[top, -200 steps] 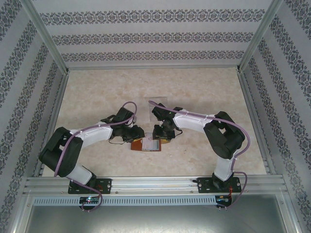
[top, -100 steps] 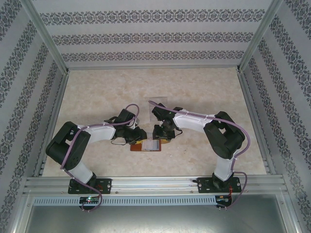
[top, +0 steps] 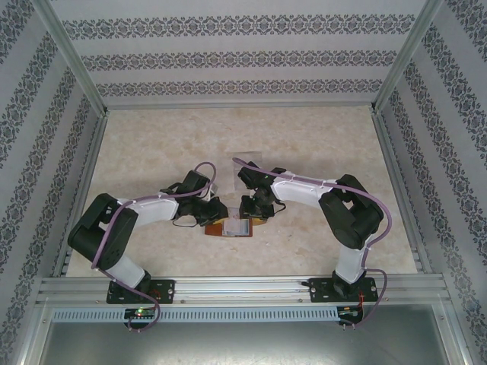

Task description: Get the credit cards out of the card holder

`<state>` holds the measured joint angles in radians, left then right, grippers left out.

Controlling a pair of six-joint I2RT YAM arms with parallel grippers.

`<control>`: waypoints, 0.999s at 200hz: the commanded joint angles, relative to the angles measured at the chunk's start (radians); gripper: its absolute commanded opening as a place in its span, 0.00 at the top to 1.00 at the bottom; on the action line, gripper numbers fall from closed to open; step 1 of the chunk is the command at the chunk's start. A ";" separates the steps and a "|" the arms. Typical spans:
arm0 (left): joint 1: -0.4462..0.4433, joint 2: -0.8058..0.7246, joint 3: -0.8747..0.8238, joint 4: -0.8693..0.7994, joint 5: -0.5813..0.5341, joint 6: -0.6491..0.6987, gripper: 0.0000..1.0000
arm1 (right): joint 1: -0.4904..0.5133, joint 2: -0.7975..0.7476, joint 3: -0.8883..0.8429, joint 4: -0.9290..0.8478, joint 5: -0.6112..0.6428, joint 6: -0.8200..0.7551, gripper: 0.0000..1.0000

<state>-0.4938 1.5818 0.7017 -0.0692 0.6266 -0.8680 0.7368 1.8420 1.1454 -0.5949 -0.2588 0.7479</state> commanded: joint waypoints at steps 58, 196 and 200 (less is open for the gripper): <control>0.043 -0.093 0.002 -0.184 -0.072 0.070 0.87 | 0.000 0.006 0.012 -0.043 0.032 -0.020 0.63; 0.054 -0.072 0.059 -0.268 -0.092 0.140 0.83 | 0.003 0.008 0.025 -0.056 0.028 -0.024 0.63; 0.055 -0.068 0.059 -0.258 -0.080 0.139 0.82 | 0.003 0.008 0.026 -0.058 0.029 -0.024 0.63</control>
<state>-0.4496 1.4830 0.7422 -0.3370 0.5079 -0.7506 0.7372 1.8420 1.1503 -0.6098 -0.2577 0.7330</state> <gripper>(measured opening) 0.164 0.372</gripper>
